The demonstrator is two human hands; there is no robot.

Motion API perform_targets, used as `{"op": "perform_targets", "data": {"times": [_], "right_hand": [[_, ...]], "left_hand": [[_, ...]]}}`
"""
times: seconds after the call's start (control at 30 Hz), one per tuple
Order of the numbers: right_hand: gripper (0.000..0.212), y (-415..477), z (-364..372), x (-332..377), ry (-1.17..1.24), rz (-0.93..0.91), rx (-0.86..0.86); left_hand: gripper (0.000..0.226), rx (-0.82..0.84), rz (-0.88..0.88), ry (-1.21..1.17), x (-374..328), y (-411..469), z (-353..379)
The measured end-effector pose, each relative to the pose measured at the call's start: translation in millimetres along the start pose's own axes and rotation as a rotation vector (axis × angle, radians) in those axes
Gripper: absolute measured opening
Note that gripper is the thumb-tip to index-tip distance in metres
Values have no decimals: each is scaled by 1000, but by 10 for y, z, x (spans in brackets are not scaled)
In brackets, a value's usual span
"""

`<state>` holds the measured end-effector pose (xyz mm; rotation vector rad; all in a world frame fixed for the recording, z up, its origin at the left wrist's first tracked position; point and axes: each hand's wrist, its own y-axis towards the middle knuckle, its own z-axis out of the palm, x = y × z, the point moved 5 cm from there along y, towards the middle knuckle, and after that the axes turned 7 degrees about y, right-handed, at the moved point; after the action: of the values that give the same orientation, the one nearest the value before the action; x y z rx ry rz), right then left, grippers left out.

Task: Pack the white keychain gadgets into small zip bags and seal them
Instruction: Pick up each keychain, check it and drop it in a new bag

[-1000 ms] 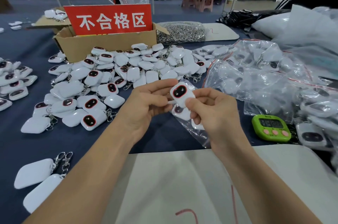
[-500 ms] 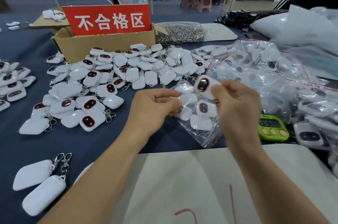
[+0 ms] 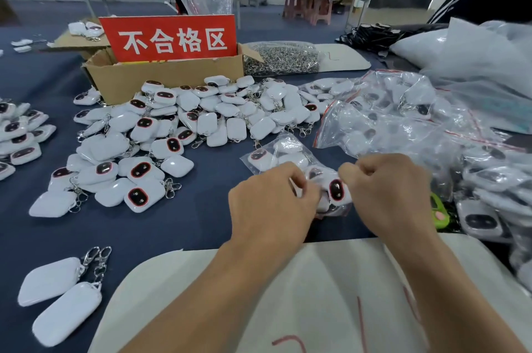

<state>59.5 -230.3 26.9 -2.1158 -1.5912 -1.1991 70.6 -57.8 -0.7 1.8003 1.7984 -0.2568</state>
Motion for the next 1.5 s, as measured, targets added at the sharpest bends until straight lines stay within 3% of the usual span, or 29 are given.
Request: {"op": "perform_targets", "data": {"times": [0.13,0.2,0.27,0.37,0.43,0.5,0.63,0.7,0.8,0.97,1.17,1.27,1.33,1.43,1.5], "right_hand": [[24,-73,212,99,64,-159,137],[17,-144,332,145,251,-108,324],[18,-162,371,161,264,-85,360],[21,-71,319,92,-89,-91,179],[22,-48,274,74,-187,-67,91],[9,-35,213,65,-148,-53,3],[20,-29,-46,27,48,-19,-309],[19,-57,-93,75,148,-66,-365],[20,-155,17,247,175,-216,-270],[32,-252,478,272,172,-280,228],[42,-216,531,229,203,-227,270],[40,-240,552,226,173,-268,269],[33,-263,551,246,163,-292,223],[29,-290,511,280,288,-267,140],[37,-294,582,263,425,-151,235]], "left_hand": [[15,-79,15,-246,-2,-28,-29],[6,-131,102,-306,-30,-61,-64],[3,-162,194,-359,-63,-90,-86],[2,-76,293,-427,-113,-120,-41],[5,-16,303,-444,-118,-108,-23],[12,-56,209,-422,-13,-11,-73],[22,-264,-129,-165,470,326,-327],[25,-270,-240,54,736,470,-475],[33,-72,-281,368,1067,629,-627],[44,150,-205,545,1221,731,-670],[28,107,-115,536,1243,752,-669],[21,-8,-75,405,1128,751,-698],[24,-59,-74,196,975,719,-657],[24,112,-119,-414,688,642,-449],[23,260,-142,-816,518,543,-326]]}}
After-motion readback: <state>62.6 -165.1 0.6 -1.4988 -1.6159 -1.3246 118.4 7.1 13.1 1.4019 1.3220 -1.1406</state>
